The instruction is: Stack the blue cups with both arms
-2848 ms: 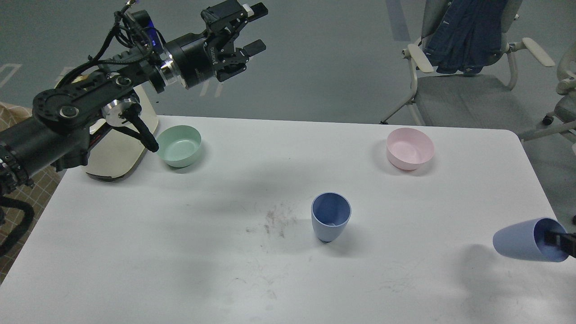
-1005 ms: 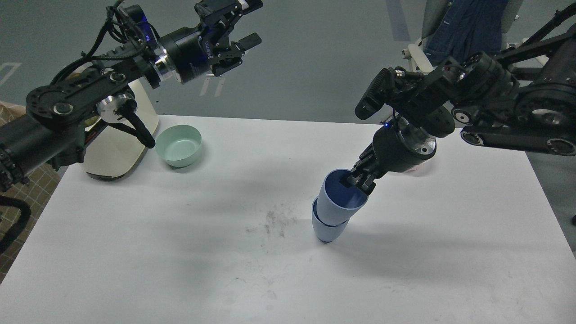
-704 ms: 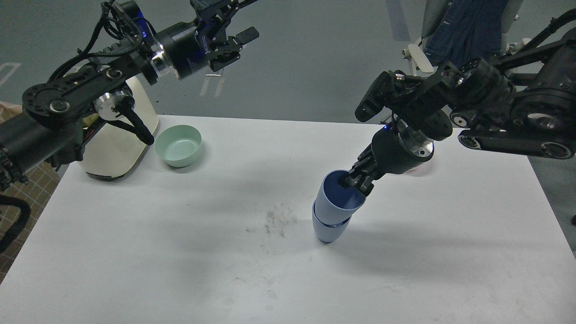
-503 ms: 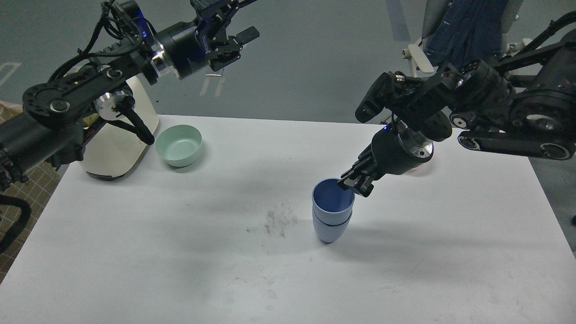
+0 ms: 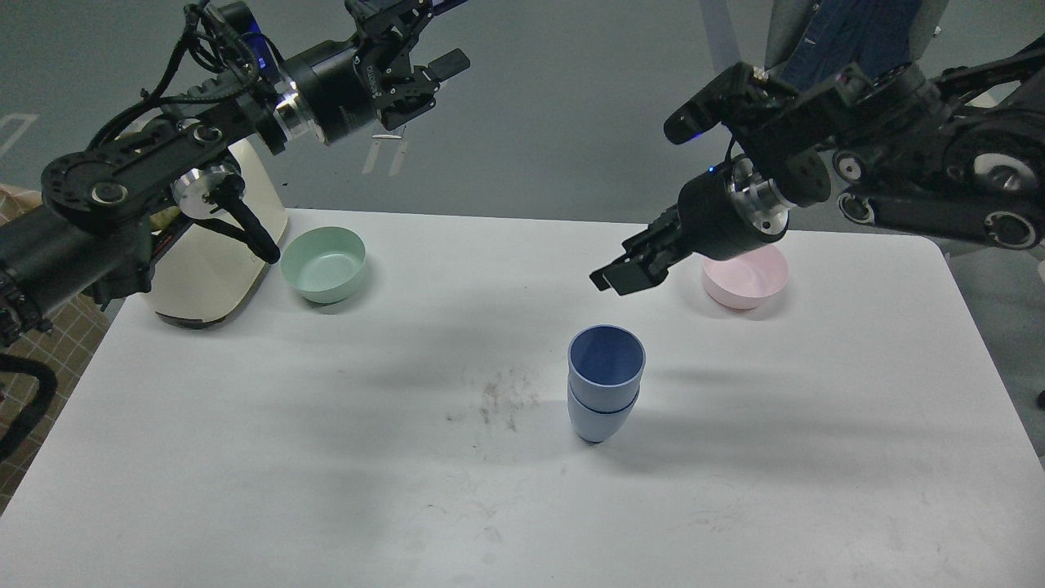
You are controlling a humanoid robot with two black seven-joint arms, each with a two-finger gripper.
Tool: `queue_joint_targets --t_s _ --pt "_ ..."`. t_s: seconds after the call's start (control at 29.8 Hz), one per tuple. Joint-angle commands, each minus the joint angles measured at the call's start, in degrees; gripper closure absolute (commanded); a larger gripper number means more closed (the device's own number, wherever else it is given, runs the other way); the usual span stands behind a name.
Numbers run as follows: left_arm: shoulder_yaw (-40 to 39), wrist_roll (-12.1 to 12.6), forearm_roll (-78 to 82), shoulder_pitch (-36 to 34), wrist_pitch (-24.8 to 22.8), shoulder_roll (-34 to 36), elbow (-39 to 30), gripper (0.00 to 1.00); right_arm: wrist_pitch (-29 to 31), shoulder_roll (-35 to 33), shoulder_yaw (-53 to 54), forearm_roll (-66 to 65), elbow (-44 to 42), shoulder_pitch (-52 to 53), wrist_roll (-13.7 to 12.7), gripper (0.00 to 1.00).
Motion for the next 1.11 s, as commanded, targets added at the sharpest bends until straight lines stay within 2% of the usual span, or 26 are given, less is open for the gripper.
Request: queue_joint_targets --t_s 0.0,0.1,0.13,0.27,0.3,0.34,0.44,0.67,0.7,0.84,1.07 --pt "-0.19 0.00 -0.18 0.69 0.00 0.02 1.43 0.09 0.09 -4.26 7.96 12.01 -6.08 -4.81 0.00 0.05" --pt "-2.11 0.00 -0.53 2.09 0.00 -0.51 3.36 0.07 0.17 -7.08 17.26 18.78 -11.44 -11.92 0.00 0.04" --pt "-4.12 0.00 -1.22 3.14 0.00 -0.86 4.23 0.03 0.26 -7.43 23.38 21.32 -14.50 -16.55 0.00 0.04" --pt "-9.49 0.00 -2.46 7.01 0.00 -1.91 8.01 0.02 1.05 -6.73 47.63 23.98 -23.56 -33.34 0.00 0.03" --pt "-9.50 0.00 -2.46 7.02 0.00 -1.91 8.02 0.02 1.05 -6.73 47.70 23.98 -23.58 -33.39 0.00 0.03" --pt "-10.20 0.00 -2.81 7.54 0.00 -3.13 8.81 0.02 1.23 -5.95 54.05 23.98 -25.06 -37.83 0.00 0.03" --pt "-10.65 0.00 -3.69 9.30 0.00 -4.99 11.61 0.02 1.32 -1.65 64.45 24.07 -29.19 -44.88 0.00 0.02" --pt "-12.93 0.00 -14.14 13.61 0.00 -10.52 16.28 0.02 7.11 6.80 75.90 28.03 -38.60 -52.02 0.00 0.01" --pt "-13.89 1.36 -15.20 14.40 0.00 -11.14 17.24 0.02 7.29 8.11 77.48 28.03 -39.39 -52.98 0.00 0.01" --pt "-15.74 2.51 -15.47 16.16 0.00 -12.98 20.49 0.02 6.77 9.26 78.81 27.94 -39.49 -55.27 0.00 0.00" --pt "-15.92 1.99 -15.56 16.86 0.00 -13.25 21.12 0.02 6.77 10.84 81.27 27.94 -39.49 -56.59 0.00 0.00"
